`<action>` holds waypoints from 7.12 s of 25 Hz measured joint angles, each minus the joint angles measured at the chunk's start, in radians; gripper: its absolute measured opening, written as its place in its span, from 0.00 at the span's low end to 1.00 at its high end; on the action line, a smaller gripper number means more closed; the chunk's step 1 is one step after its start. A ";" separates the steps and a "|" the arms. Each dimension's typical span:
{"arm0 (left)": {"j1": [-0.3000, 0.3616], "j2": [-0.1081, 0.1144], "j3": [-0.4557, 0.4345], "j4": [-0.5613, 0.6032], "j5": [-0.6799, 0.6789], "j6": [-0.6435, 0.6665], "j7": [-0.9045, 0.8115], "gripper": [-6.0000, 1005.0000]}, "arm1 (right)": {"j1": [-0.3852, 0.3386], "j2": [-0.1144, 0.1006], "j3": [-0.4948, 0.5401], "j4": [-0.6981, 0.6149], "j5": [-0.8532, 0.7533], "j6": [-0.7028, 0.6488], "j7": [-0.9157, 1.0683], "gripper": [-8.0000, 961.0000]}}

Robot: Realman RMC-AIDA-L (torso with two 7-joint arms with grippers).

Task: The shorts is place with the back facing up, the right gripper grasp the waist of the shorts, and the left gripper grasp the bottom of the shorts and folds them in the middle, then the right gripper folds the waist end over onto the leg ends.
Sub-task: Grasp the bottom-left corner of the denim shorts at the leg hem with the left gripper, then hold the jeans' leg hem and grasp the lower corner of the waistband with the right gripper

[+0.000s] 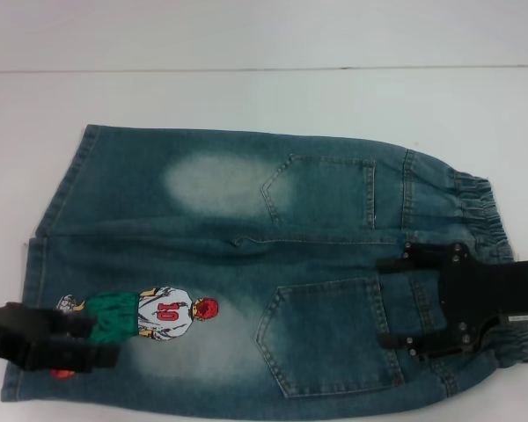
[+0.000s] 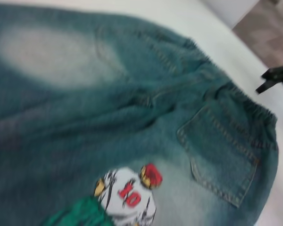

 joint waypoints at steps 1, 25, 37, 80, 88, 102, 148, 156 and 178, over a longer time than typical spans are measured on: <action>-0.004 0.000 0.010 0.027 0.018 0.015 -0.059 0.86 | 0.001 -0.001 0.003 0.000 0.000 0.000 0.000 0.95; -0.114 0.008 0.086 0.181 0.398 0.026 -0.560 0.86 | -0.007 -0.004 0.029 -0.016 -0.001 0.001 0.003 0.95; -0.107 0.015 0.126 0.174 0.409 0.036 -0.613 0.86 | -0.001 -0.005 0.038 -0.016 -0.001 0.012 0.003 0.95; -0.100 0.014 0.195 0.091 0.411 -0.039 -0.646 0.85 | -0.009 -0.002 0.028 -0.033 -0.001 0.001 0.001 0.94; -0.119 0.011 0.202 0.072 0.408 -0.056 -0.646 0.84 | -0.009 -0.002 0.029 -0.029 -0.003 0.003 -0.006 0.94; -0.138 0.000 0.204 0.096 0.406 -0.064 -0.646 0.35 | -0.009 -0.002 0.040 -0.029 -0.003 0.014 -0.011 0.94; -0.148 -0.023 0.211 0.145 0.364 -0.078 -0.572 0.10 | 0.160 -0.002 -0.184 -0.416 -0.757 -0.239 1.006 0.93; -0.158 -0.019 0.212 0.145 0.367 -0.085 -0.572 0.10 | 0.146 -0.002 -0.188 -0.383 -0.702 -0.177 0.976 0.93; -0.174 -0.013 0.213 0.117 0.370 -0.099 -0.572 0.09 | 0.143 -0.003 -0.190 -0.335 -0.605 -0.171 0.873 0.92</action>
